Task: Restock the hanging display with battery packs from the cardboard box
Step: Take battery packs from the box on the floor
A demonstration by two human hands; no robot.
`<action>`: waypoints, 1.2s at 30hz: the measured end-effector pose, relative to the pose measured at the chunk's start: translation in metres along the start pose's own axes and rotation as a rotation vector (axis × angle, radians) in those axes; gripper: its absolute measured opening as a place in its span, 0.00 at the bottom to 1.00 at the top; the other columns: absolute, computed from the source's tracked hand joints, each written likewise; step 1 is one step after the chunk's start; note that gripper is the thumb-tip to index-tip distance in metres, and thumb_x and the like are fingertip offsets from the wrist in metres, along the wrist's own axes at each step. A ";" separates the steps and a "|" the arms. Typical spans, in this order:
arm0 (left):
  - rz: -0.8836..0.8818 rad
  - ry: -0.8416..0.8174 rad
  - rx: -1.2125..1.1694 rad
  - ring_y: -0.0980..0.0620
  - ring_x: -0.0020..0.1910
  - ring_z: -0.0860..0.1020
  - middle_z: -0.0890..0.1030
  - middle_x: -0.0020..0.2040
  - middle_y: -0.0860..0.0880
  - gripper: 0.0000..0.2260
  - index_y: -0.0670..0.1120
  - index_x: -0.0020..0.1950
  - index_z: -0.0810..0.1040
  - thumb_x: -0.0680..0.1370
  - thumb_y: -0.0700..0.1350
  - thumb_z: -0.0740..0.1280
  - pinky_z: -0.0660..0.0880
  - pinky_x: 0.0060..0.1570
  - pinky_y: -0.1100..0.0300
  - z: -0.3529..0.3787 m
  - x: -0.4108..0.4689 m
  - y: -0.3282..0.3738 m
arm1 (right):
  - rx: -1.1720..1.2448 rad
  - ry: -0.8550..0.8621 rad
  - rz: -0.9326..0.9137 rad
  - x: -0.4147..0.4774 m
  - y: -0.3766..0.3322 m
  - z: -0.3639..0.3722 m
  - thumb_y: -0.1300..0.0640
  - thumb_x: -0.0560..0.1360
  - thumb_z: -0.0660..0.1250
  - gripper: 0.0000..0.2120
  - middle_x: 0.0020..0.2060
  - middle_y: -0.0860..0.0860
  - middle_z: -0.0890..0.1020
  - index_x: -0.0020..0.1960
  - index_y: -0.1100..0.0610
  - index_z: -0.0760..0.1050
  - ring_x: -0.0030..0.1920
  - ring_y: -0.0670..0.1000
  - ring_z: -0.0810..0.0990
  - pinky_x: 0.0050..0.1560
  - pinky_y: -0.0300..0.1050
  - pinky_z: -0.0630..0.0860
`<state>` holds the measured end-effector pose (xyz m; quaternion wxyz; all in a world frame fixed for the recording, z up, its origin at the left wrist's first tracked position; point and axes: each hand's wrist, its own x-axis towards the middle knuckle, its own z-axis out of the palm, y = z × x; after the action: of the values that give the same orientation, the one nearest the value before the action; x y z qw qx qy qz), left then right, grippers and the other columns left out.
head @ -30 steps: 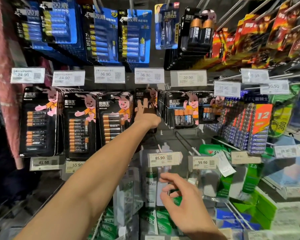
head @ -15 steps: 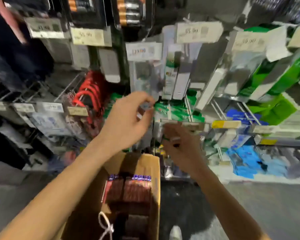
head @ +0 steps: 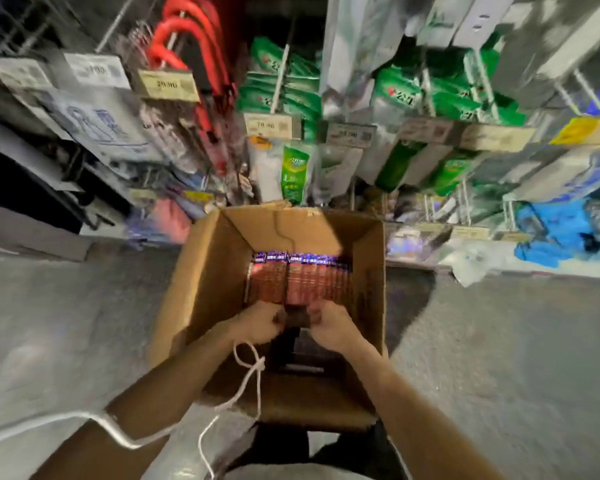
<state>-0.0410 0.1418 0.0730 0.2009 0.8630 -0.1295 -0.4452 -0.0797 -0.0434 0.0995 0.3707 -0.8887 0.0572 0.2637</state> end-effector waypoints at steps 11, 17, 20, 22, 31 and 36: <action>-0.027 -0.183 0.311 0.40 0.66 0.75 0.74 0.69 0.42 0.21 0.43 0.71 0.71 0.78 0.43 0.68 0.74 0.64 0.50 0.068 0.108 -0.079 | -0.242 -0.302 0.354 0.067 0.077 0.107 0.59 0.78 0.69 0.27 0.72 0.58 0.70 0.75 0.57 0.66 0.70 0.59 0.71 0.65 0.51 0.72; -0.023 -0.261 0.342 0.39 0.67 0.75 0.74 0.69 0.39 0.24 0.43 0.72 0.68 0.78 0.44 0.70 0.74 0.63 0.49 0.107 0.135 -0.094 | -0.452 -0.410 0.344 0.094 0.109 0.140 0.54 0.75 0.72 0.38 0.76 0.57 0.64 0.79 0.54 0.57 0.75 0.61 0.63 0.73 0.58 0.64; -0.021 -0.239 0.328 0.38 0.66 0.76 0.75 0.69 0.38 0.26 0.43 0.73 0.68 0.77 0.44 0.71 0.75 0.63 0.48 0.116 0.143 -0.096 | -0.555 -0.471 0.344 0.106 0.117 0.148 0.50 0.77 0.69 0.37 0.76 0.58 0.65 0.80 0.57 0.56 0.75 0.61 0.63 0.75 0.61 0.59; -0.030 -0.215 0.335 0.38 0.67 0.75 0.74 0.69 0.38 0.26 0.43 0.74 0.68 0.78 0.44 0.72 0.74 0.64 0.47 0.120 0.145 -0.097 | -0.635 -0.490 0.328 0.111 0.117 0.150 0.50 0.78 0.67 0.34 0.75 0.57 0.68 0.79 0.57 0.59 0.75 0.61 0.63 0.75 0.62 0.57; -0.014 -0.184 0.484 0.43 0.62 0.78 0.78 0.63 0.43 0.15 0.46 0.66 0.77 0.79 0.38 0.67 0.76 0.61 0.50 0.111 0.137 -0.079 | -0.715 -0.465 0.320 0.105 0.109 0.146 0.59 0.77 0.69 0.25 0.70 0.57 0.74 0.72 0.55 0.69 0.72 0.59 0.68 0.75 0.62 0.59; 0.085 -0.074 0.631 0.44 0.57 0.81 0.81 0.59 0.44 0.14 0.46 0.63 0.79 0.78 0.36 0.68 0.79 0.54 0.50 0.074 0.114 -0.042 | -0.585 -0.355 0.311 0.092 0.094 0.131 0.61 0.75 0.70 0.29 0.70 0.56 0.74 0.73 0.53 0.66 0.71 0.59 0.71 0.72 0.59 0.65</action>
<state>-0.0347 0.1162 -0.0664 -0.0629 0.8598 -0.3041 -0.4053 -0.0848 -0.0120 -0.0834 0.0607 -0.8781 0.0486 0.4722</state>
